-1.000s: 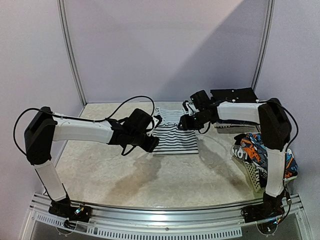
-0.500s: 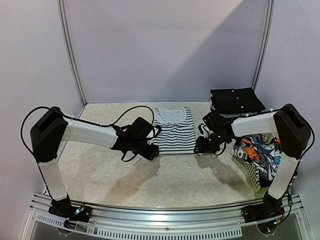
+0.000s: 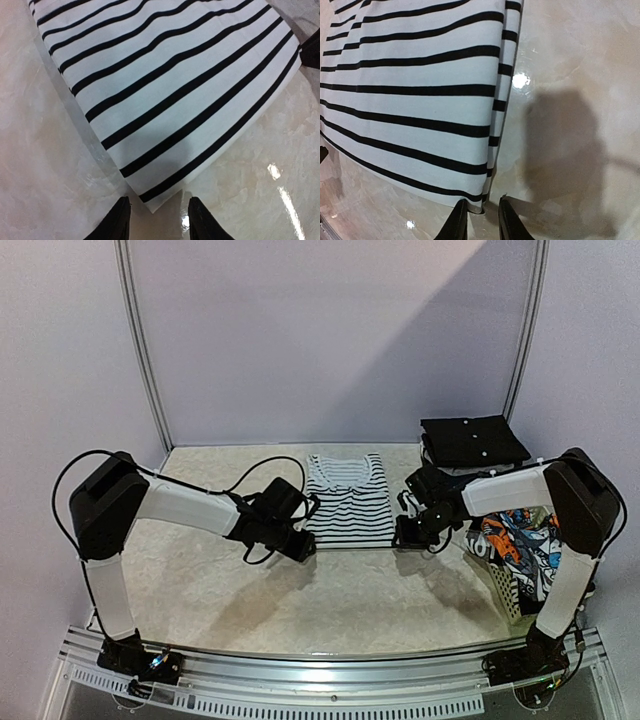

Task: Fold and stack the mixed laundry pile
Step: Pick up the 2/3-rectangle-folded tank top from the center of the board, then move the 2/3-rectangle-folded tank top to the center of the board, then fold the 2/3-rectangle-folded tank top at the center of the board.

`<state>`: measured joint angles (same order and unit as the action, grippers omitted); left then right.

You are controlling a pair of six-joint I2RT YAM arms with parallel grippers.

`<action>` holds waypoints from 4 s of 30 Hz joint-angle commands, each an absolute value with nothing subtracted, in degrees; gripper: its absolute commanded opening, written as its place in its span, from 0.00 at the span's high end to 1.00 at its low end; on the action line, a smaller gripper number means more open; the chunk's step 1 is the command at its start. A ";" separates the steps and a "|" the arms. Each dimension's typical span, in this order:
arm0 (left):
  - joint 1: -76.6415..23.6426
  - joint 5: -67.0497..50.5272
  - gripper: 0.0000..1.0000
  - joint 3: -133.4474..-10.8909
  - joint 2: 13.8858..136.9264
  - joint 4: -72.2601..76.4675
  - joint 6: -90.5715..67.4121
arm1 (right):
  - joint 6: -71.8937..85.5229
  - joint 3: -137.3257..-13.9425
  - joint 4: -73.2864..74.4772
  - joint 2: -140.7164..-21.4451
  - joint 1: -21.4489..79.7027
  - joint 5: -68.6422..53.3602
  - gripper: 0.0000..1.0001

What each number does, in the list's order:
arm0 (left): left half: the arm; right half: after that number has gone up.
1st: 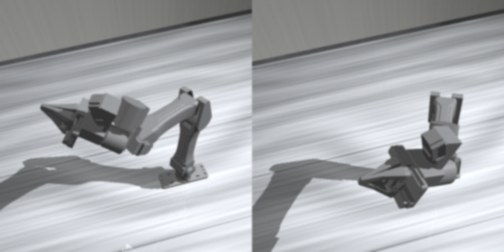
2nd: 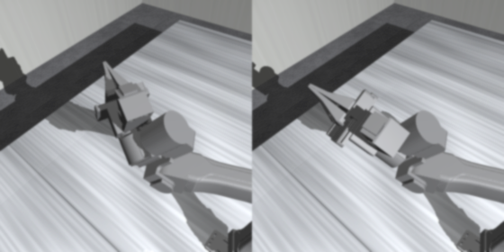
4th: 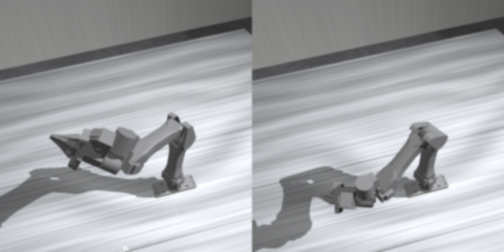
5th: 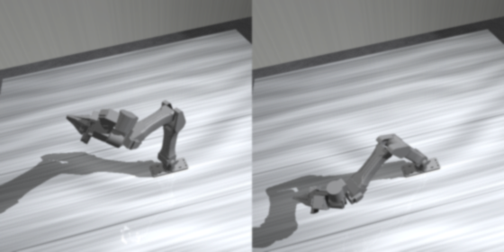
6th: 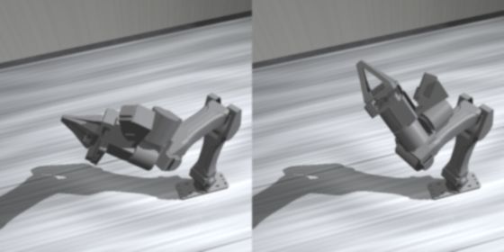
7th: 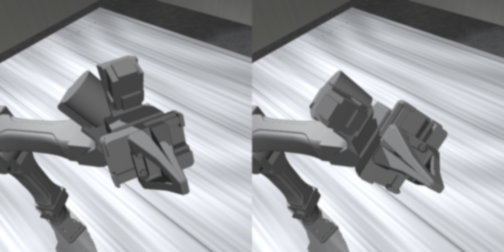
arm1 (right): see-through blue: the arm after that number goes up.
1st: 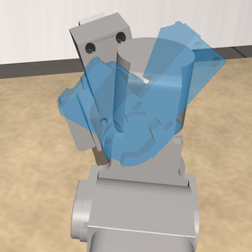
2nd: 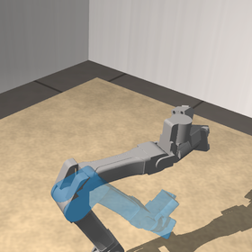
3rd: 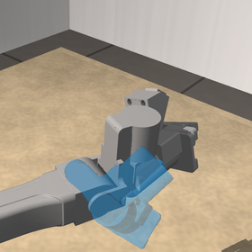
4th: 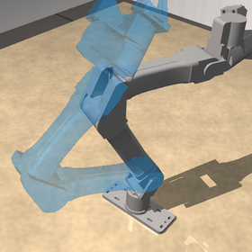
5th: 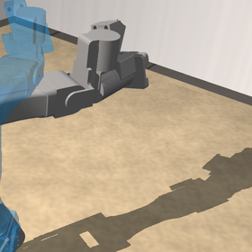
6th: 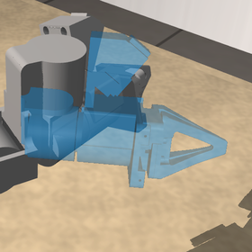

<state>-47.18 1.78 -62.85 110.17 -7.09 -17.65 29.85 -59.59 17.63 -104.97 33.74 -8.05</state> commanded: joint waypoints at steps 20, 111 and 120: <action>-48.07 2.11 1.00 -60.06 109.55 -6.36 -18.77 | 30.36 -56.04 16.78 -105.39 34.27 -11.03 1.00; -46.09 6.16 1.00 -83.53 103.34 -39.48 -18.59 | 25.28 -87.42 48.86 -101.08 35.71 11.03 1.00; -44.12 6.68 1.00 -90.98 110.17 -41.65 -17.08 | 23.49 -92.80 47.28 -110.27 32.93 7.38 1.00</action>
